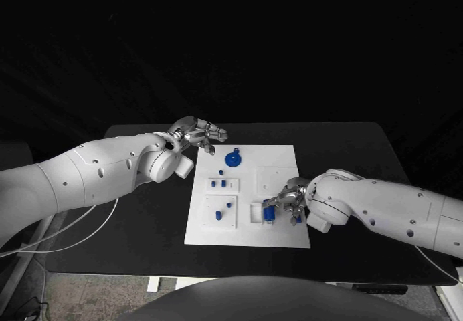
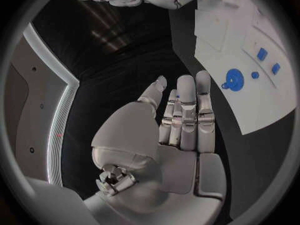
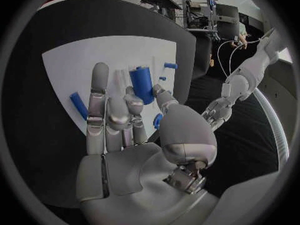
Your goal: Assemble the parts on the task board
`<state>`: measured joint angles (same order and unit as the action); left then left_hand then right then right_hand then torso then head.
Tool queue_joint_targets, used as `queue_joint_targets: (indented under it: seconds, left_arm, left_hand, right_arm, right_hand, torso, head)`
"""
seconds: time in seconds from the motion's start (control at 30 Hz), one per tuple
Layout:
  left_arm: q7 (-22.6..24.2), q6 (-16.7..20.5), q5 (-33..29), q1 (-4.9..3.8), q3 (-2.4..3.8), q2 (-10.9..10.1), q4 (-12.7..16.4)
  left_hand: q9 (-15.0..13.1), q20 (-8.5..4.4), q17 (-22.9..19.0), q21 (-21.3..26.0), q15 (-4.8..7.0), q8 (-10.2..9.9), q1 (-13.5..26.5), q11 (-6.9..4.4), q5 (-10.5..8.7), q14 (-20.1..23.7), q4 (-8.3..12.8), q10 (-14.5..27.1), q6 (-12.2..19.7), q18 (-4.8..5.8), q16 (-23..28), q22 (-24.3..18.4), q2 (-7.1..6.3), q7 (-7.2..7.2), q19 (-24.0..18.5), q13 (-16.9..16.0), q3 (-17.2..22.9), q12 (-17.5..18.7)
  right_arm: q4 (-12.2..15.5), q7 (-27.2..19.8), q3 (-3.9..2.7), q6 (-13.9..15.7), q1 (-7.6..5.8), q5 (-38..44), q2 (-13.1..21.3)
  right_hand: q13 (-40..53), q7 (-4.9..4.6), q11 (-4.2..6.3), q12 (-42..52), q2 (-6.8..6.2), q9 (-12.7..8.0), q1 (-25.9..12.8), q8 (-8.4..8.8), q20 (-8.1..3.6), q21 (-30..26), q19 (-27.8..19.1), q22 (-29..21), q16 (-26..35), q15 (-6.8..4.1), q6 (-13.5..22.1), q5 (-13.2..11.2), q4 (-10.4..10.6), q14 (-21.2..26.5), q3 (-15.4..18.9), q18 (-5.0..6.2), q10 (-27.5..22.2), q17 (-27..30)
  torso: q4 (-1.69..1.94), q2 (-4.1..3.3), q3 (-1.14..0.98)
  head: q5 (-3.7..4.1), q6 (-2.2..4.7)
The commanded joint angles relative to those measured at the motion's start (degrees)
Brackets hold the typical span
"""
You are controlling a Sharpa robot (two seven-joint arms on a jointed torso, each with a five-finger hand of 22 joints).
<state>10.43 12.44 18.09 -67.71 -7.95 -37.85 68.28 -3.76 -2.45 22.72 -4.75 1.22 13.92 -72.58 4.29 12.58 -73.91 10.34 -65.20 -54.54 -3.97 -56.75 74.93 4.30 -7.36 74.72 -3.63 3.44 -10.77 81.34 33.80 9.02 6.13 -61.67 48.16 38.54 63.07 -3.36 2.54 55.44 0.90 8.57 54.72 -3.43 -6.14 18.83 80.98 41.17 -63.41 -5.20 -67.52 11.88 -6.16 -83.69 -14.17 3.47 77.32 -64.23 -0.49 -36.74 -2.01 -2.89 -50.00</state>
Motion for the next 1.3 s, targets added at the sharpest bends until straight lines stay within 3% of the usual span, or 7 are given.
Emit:
queue_joint_targets:
  seconds: [0.03,0.3,0.53,1.17,1.3]
  left_arm:
    - [0.3,-0.8,-0.3,-0.05,0.04,0.2,0.1]
    - [0.3,-0.8,-0.3,-0.05,0.05,0.6,0.0]
    - [0.2,-0.9,-0.3,-0.06,0.04,0.6,0.0]
    - [-0.1,-1.2,-0.3,-0.08,0.04,0.5,0.1]
    - [-0.1,-1.2,-0.3,-0.08,0.04,0.5,0.1]
  left_hand:
    - [-0.1,0.25,0.1,0.2,-0.30,-0.1,0.5,-0.01,-0.29,0.0,-0.3,0.4,0.3,-0.68,0.2,0.5,0.13,0.11,0.1,0.0,0.0,-0.4]
    - [-0.1,0.25,0.1,0.2,-0.30,-0.1,0.5,-0.01,-0.29,0.0,-0.3,0.4,0.3,-0.68,0.2,0.5,0.13,0.11,0.1,0.0,0.0,-0.4]
    - [-0.1,0.26,0.1,0.2,-0.31,-0.1,0.4,0.01,-0.29,0.0,-0.5,0.4,0.4,-0.68,0.2,0.5,0.07,0.09,0.1,0.0,0.0,-0.4]
    - [-0.1,0.27,0.1,0.2,-0.32,-0.1,0.5,0.02,-0.30,0.1,-0.6,0.5,0.4,-0.68,0.2,0.5,0.04,0.08,0.1,0.0,0.0,-0.4]
    - [-0.1,0.27,0.1,0.2,-0.32,-0.1,0.5,0.02,-0.30,0.1,-0.6,0.5,0.4,-0.68,0.2,0.5,0.04,0.08,0.1,0.0,0.0,-0.4]
  right_arm:
    - [-1.7,-0.3,-0.02,-1.5,-0.05,-0.4,-1.4]
    - [-4.9,-0.1,0.12,-3.2,0.13,-0.4,-4.7]
    - [-6.6,0.4,0.33,-4.6,0.41,-0.4,-6.0]
    - [-7.3,0.8,0.57,-5.3,0.87,0.0,-7.0]
    - [-7.4,0.7,0.58,-4.9,0.92,0.2,-7.1]
  right_hand:
    - [0.0,0.84,0.01,-0.2,-0.07,-0.1,-0.4,-0.23,-0.35,0.2,-0.2,-0.1,-0.1,-0.42,-1.0,0.1,0.5,0.1,0.1,-0.53,0.2,0.1]
    - [0.0,0.82,-0.01,-0.3,0.09,-0.1,-0.5,-0.22,-0.34,0.1,-0.2,-0.1,-0.1,-0.40,-1.0,0.2,0.6,0.1,0.2,-0.53,0.2,0.1]
    - [0.0,0.80,-0.03,-0.4,0.27,-0.2,-0.6,-0.23,-0.30,0.1,-0.2,-0.2,0.0,-0.37,-0.9,0.0,0.8,0.1,0.3,-0.53,0.1,0.2]
    - [-0.1,0.72,-0.10,-0.8,0.33,-0.2,-0.8,-0.23,-0.23,0.0,-0.3,-0.3,0.2,-0.31,-0.7,-0.3,1.0,0.1,1.0,-0.48,-0.1,0.2]
    - [-0.3,0.61,-0.18,-1.0,0.14,-0.2,-1.1,-0.22,-0.19,0.0,-0.3,-0.4,0.3,-0.25,-0.5,-2.2,1.5,0.1,1.6,-0.46,-0.2,0.3]
  torso:
    - [0.03,-0.03,-0.03]
    - [0.25,-0.11,-0.11]
    - [-0.01,-0.09,-0.05]
    - [0.04,-0.12,-0.06]
    - [0.05,-0.13,-0.06]
  head:
    - [-0.01,0.00]
    - [-0.04,0.00]
    - [-0.46,0.00]
    - [-0.75,0.00]
    - [-0.72,0.00]
